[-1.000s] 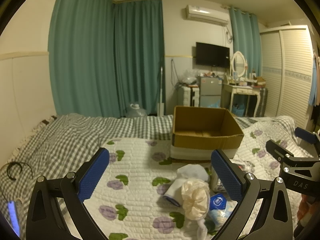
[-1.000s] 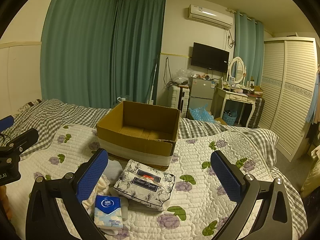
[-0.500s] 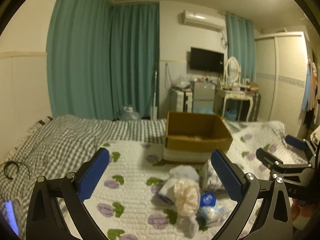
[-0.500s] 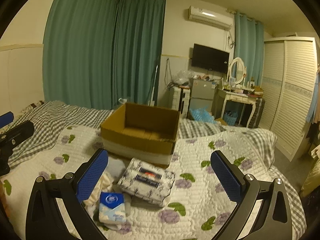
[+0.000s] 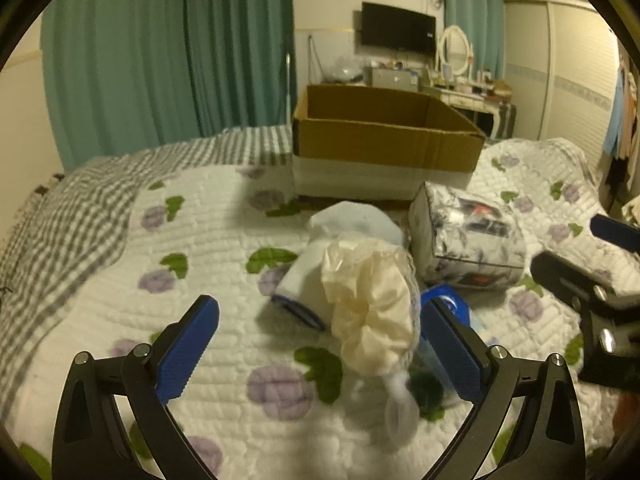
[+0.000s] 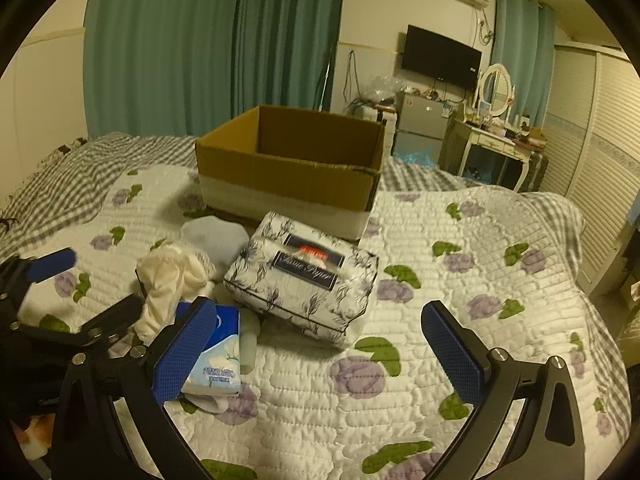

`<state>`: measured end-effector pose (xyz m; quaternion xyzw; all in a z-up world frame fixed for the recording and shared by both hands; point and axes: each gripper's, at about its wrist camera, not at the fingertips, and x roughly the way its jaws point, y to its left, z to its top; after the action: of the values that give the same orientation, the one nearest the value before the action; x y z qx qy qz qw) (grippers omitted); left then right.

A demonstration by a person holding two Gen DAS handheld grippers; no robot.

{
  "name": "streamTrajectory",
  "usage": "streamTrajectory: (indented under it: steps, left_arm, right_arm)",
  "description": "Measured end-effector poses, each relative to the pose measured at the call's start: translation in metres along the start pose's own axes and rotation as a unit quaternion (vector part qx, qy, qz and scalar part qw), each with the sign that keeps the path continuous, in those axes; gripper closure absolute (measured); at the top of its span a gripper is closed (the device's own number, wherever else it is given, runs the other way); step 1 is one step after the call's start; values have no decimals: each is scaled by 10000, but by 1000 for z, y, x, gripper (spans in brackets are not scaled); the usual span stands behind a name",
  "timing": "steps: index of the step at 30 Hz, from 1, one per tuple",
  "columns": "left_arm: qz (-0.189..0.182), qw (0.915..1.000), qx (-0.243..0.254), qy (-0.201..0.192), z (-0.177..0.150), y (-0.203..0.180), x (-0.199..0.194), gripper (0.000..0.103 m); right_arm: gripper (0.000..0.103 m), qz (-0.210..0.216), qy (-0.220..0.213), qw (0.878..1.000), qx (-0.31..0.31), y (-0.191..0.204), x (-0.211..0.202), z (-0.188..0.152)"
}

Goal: Organize soft objects
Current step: 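Grasp the cream lace cloth with the left tool while the right tool grasps the blue Vinda tissue pack, then carry the lace cloth and tissue pack into the box and open both tools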

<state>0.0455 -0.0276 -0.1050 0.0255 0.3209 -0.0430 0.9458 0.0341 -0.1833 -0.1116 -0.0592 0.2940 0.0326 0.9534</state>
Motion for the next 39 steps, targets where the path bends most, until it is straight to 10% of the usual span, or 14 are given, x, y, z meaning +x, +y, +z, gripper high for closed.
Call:
streamTrajectory:
  steps: [5,9,12,29,39]
  left_arm:
    - [-207,9995,55,228,3,-5,25,17]
    - [-534,9976,96,429,0,-5,36,66]
    - [-641,9970,137,416,1,-5,32,81]
    - [-254,9992,48,321,-4,29,-8,82]
    - [-239,9990,17,384,-5,30,-10,82]
  right_arm:
    - [0,21,134,9999,-65,3,15,-3]
    - [0,20,301,9995,-26,2,26,-6]
    - [0,32,356,9994,32,0,29,-6]
    - [1,787,702,9939,-306,58,35,-23]
    - [52,1188,1023,9875,-160,68,54,-30]
